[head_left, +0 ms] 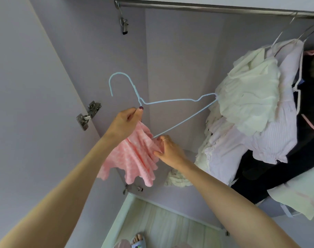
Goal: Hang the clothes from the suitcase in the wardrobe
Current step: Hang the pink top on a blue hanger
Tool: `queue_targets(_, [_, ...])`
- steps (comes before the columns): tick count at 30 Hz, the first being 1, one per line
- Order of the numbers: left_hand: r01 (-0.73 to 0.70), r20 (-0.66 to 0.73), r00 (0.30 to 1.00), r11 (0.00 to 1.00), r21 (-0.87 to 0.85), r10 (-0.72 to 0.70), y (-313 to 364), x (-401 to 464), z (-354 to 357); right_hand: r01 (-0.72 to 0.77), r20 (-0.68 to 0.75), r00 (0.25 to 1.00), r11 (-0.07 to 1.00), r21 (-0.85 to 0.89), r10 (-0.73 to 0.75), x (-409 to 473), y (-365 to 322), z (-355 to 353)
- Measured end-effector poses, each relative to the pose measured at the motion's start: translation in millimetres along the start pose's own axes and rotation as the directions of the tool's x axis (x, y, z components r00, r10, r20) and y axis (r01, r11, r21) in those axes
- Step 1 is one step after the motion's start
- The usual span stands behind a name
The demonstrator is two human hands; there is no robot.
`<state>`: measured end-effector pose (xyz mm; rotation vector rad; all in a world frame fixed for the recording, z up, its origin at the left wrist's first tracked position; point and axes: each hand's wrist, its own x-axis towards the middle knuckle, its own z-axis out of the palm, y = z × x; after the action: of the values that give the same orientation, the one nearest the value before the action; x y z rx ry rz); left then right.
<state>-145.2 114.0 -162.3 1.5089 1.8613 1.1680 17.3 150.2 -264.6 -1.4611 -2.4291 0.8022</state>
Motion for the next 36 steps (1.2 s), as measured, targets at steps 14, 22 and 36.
queue_targets(14, [0.16, -0.025, 0.987, 0.987, 0.006, -0.159, -20.0, -1.6, -8.6, -0.114, 0.345, 0.91, 0.939, -0.326, 0.23, -7.1, 45.7, -7.1])
queue_targets(22, [0.201, 0.054, 0.975, 0.961, 0.188, -0.215, -41.3, -11.0, 12.2, -0.197, 0.174, 0.953, 0.943, -0.269, 0.248, -15.5, 95.3, -80.6])
queue_targets(36, [0.128, 0.133, 0.967, 0.869, 0.478, -0.216, -43.6, -14.8, 22.1, -0.043, -0.046, 0.998, 0.957, -0.288, 0.031, -9.7, 62.0, -120.9])
